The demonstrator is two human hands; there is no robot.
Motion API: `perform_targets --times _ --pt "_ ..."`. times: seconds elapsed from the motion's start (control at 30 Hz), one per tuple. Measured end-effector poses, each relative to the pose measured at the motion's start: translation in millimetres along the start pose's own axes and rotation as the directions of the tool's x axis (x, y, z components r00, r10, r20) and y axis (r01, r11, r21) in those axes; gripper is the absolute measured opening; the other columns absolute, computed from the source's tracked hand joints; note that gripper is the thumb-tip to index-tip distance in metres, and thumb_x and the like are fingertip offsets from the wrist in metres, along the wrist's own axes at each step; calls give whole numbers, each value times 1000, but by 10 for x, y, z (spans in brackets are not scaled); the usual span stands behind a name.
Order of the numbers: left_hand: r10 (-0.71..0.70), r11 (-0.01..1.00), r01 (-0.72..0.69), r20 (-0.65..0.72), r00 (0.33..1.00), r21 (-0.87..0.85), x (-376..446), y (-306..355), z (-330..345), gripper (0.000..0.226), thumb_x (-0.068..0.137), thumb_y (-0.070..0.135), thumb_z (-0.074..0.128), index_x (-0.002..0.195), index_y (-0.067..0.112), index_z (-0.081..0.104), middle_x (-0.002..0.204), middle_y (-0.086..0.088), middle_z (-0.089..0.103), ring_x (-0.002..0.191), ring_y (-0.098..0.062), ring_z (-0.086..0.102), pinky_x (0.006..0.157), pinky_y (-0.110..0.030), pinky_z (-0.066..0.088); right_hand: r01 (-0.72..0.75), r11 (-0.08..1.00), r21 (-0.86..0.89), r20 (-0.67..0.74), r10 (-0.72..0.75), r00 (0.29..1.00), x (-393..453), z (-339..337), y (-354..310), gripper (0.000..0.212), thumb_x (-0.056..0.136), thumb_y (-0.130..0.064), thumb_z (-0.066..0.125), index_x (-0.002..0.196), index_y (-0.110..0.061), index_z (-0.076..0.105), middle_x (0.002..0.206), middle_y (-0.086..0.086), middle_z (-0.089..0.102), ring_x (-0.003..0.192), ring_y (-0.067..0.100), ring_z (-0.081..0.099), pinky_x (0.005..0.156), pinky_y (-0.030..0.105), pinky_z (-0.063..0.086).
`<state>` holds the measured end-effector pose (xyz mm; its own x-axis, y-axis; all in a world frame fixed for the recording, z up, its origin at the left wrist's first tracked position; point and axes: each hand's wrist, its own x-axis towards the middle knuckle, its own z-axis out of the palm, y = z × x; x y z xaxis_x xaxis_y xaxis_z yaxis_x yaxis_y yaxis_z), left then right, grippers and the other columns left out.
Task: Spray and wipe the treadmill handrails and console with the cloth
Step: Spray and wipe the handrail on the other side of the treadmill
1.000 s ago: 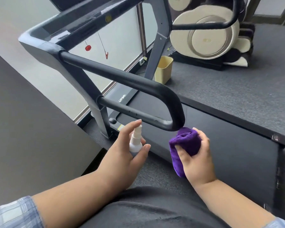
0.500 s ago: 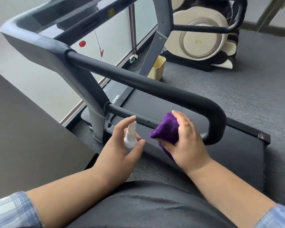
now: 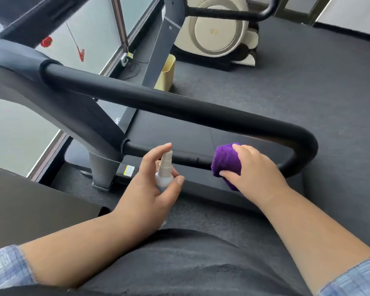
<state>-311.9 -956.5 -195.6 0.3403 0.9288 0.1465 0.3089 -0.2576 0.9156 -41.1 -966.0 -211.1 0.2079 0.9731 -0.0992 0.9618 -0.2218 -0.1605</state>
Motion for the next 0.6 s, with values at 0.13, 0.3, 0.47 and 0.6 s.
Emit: perform_targets --times 0.13,0.3,0.47,0.6 --pt "22 1000 -22 55 998 -6 6 -92 -118 78 94 14 69 128 71 29 97 14 64 74 -9 62 65 -7 46 -8 997 -73 -44 5 999 100 87 -213 97 70 -88 50 145 -28 35 127 1 60 107 30 62 88 43 52" --pt "47 999 -44 120 992 -27 -35 -183 -299 76 94 15 69 130 69 31 95 14 64 71 -9 60 64 -10 48 51 991 -123 -50 -58 997 184 171 -595 76 74 -86 50 127 -31 47 119 -3 62 99 27 62 83 41 54" --pt "41 999 -37 122 992 -35 -97 -269 -371 61 88 40 63 133 66 30 96 13 65 74 -14 63 63 -13 50 191 979 -71 -32 -194 980 385 370 -1290 65 80 -74 61 121 -24 55 113 1 61 99 27 61 80 42 53" --pt "41 997 -30 156 987 -72 -87 -218 -301 63 80 45 61 128 71 31 97 14 65 72 -13 64 61 -10 48 226 974 22 35 -227 973 460 301 -1436 55 87 -62 62 125 -23 56 119 1 61 105 29 59 85 43 51"
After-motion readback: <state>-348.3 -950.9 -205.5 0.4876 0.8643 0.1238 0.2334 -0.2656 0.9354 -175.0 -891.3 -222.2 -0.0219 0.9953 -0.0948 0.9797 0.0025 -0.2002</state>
